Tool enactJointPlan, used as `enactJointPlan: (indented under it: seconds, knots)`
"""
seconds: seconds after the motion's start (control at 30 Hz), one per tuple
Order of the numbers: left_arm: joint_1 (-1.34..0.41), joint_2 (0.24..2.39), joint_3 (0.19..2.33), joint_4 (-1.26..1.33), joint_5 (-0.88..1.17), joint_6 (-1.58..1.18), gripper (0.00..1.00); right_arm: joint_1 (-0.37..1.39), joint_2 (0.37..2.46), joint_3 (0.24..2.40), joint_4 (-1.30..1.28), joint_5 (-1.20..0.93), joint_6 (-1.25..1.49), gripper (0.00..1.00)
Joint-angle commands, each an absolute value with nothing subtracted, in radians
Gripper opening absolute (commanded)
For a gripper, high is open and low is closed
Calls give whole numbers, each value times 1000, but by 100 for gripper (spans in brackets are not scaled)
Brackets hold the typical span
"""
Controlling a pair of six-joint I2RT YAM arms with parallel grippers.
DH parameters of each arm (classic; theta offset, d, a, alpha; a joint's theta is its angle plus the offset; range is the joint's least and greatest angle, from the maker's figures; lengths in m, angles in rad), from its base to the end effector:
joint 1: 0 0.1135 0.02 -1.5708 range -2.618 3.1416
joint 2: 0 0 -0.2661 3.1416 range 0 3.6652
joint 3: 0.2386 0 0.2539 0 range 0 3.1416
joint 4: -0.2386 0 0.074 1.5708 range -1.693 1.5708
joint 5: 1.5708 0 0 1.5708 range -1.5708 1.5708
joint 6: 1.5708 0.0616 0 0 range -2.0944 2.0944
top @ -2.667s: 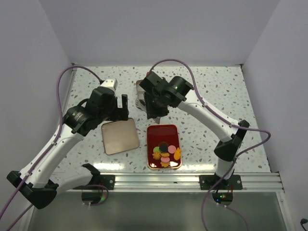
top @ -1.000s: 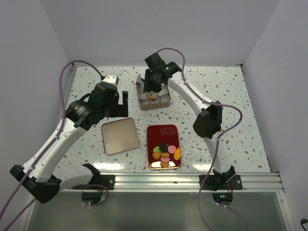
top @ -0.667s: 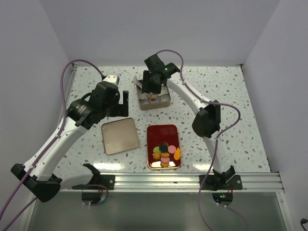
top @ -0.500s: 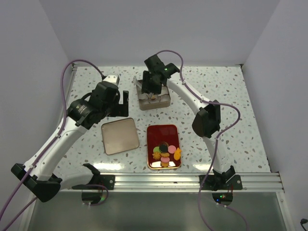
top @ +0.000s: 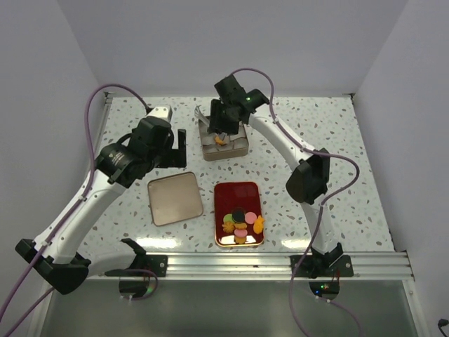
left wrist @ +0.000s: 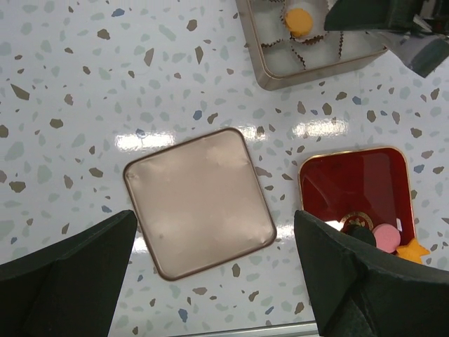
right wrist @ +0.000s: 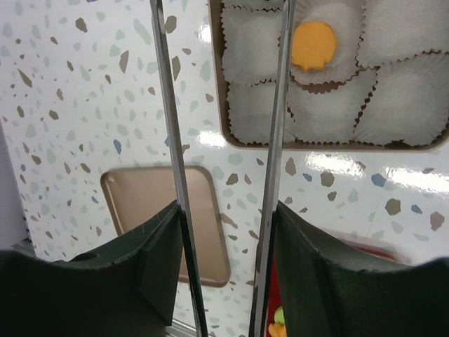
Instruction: Pack the cookies
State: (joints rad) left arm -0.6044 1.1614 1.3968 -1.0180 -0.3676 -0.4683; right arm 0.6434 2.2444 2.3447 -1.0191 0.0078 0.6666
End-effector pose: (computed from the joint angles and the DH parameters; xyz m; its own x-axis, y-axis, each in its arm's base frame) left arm 0.2045 -0.1143 0.3808 -0.6625 -0.0544 -0.7471 0.0242 0.9953 -0.0939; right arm 0.4065 0.3042 0.2981 -0.8684 0.1217 -0.4807 -0.0753 0.9259 0.3703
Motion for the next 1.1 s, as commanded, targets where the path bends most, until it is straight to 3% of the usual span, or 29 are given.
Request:
enactJointPlan:
  seconds: [0.0, 0.23, 0.33, 0.47, 0.67, 1.07]
  knots:
    - [-607, 1163, 1456, -1026, -405, -466, 100, 644, 2079, 2320, -1011, 3, 641, 53]
    - [-606, 1132, 1439, -1040, -422, -471, 100, 747, 1880, 2087, -1029, 47, 621, 54]
    - [-607, 1106, 1425, -1022, -410, -476, 100, 822, 1751, 1923, -1052, 121, 638, 54]
    - [-606, 1083, 1401, -1011, -377, -474, 100, 862, 1525, 1552, -1011, 140, 739, 54]
    - [-607, 1062, 1348, -986, -328, -457, 100, 887, 1257, 1240, -1037, 147, 859, 54]
    - [-606, 1039, 1272, -907, -252, -431, 100, 979, 1173, 1175, -1167, 144, 953, 54]
